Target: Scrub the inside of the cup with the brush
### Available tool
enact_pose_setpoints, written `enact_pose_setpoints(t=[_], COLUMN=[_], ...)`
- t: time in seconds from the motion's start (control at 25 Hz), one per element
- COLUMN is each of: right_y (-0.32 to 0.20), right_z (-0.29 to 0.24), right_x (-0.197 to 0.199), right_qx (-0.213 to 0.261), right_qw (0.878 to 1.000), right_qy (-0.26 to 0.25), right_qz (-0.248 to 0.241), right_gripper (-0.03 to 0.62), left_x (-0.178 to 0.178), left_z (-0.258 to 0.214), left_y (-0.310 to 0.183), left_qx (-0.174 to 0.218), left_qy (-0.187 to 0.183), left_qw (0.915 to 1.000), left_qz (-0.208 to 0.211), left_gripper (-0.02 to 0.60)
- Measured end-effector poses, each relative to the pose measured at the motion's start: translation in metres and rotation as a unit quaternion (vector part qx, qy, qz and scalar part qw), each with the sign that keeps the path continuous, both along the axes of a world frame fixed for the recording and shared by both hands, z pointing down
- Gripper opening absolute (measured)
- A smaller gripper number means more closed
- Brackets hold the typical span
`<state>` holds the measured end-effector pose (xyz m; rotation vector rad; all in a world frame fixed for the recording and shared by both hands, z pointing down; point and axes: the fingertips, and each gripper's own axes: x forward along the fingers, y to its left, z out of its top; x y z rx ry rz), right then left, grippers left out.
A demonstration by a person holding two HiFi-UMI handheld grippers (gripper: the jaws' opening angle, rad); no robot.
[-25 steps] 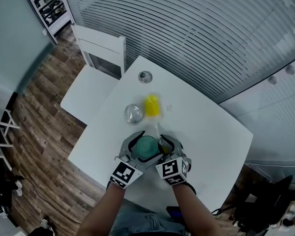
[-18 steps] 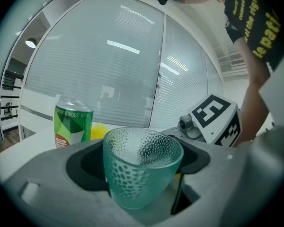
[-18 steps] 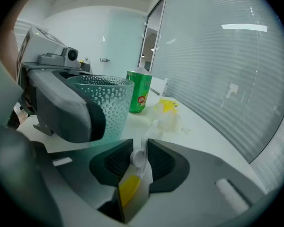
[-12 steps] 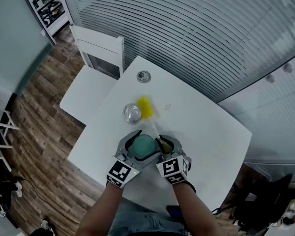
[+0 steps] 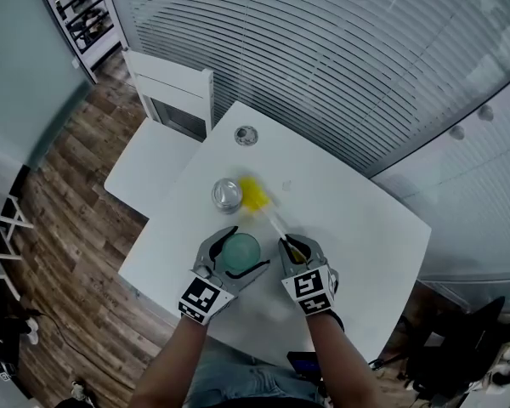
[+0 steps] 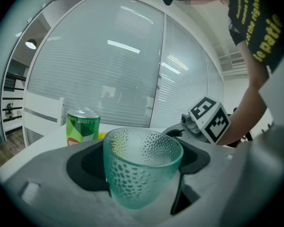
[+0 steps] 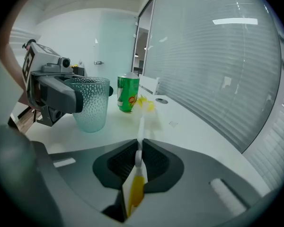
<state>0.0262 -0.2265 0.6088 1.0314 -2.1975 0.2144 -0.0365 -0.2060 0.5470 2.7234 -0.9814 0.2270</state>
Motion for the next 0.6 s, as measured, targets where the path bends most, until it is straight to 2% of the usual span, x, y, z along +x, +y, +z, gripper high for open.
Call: enact_pose_setpoints(t=[0.28, 0.6], right_y=[0.011, 0.032], right_z=[-0.009, -0.037], right_x=[0.023, 0.047], right_qx=[-0.021, -0.013], right_qw=[0.999, 0.999], right_qy=[-0.026, -0.035], right_qz=[0.006, -0.013], right_gripper=[0.035, 0.035], left_x=[-0.007, -0.012], left_z=[-0.005, -0.010], left_y=[0.007, 0.022], left_qx=[0.000, 0.002], left_qy=[-0.013, -0.037], left_qw=[0.9999, 0.9993], left_qz=[0.004, 0.005], left_gripper=[0.420, 0.420])
